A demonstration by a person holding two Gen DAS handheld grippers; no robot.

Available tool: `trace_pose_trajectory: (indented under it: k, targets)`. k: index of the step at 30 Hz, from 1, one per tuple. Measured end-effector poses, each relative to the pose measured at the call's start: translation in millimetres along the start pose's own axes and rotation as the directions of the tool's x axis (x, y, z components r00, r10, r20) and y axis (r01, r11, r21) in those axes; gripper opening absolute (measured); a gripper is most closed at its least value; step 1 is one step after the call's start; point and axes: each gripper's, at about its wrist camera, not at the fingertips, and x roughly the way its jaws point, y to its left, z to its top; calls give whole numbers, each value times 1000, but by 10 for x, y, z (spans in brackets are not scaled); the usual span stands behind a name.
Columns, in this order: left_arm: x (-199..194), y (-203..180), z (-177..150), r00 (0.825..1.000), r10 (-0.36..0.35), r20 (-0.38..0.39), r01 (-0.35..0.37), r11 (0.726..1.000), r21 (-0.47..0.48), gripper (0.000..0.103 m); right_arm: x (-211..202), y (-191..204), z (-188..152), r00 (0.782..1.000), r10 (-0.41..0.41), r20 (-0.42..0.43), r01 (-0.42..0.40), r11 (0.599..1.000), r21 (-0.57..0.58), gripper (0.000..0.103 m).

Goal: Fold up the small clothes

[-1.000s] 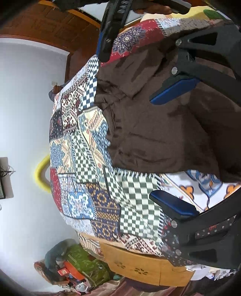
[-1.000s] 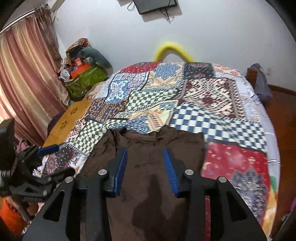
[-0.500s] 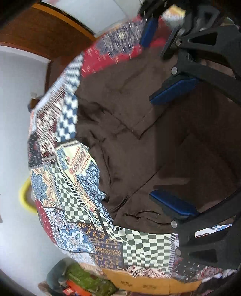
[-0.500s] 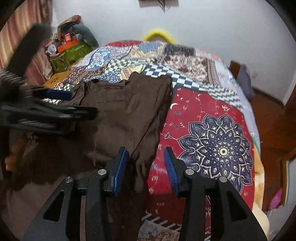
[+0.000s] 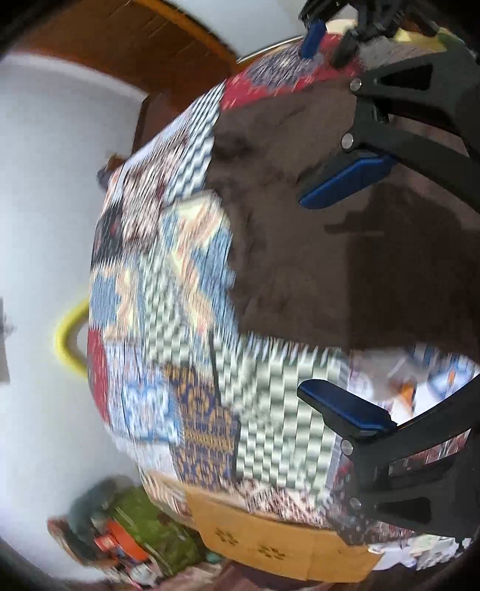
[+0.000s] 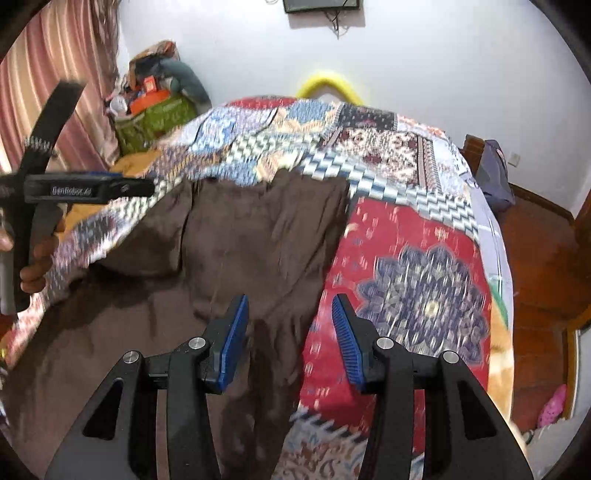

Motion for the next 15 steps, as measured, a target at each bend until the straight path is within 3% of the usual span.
trace_pose_trajectory:
  k: [3, 6, 9, 12, 14, 15]
  targets:
    - [145, 315, 48, 999, 24, -31, -25, 999, -48, 94, 104, -95, 172, 1000, -3, 6, 3, 1000, 25, 43]
    - [390, 525, 13, 996, -4, -91, -3, 997, -80, 91, 266, -216, 284, 1000, 17, -12, -16, 997, 80, 43]
    - [685, 624, -46, 983, -63, -170, 43, 992, -116, 70, 495, -319, 365, 998, 54, -45, -47, 988, 147, 43]
    - [837, 635, -56, 963, -199, -181, 167, 970, -178, 56, 719, -371, 413, 992, 93, -82, -76, 977, 198, 42]
    - [855, 643, -25, 951, -268, -153, 235, 950, -205, 42, 796, -343, 451, 992, 97, -77, -80, 977, 198, 31]
    - [857, 620, -10, 948, -281, -148, 250, 948, -196, 25, 809, -306, 479, 992, 100, -71, -86, 979, 185, 20]
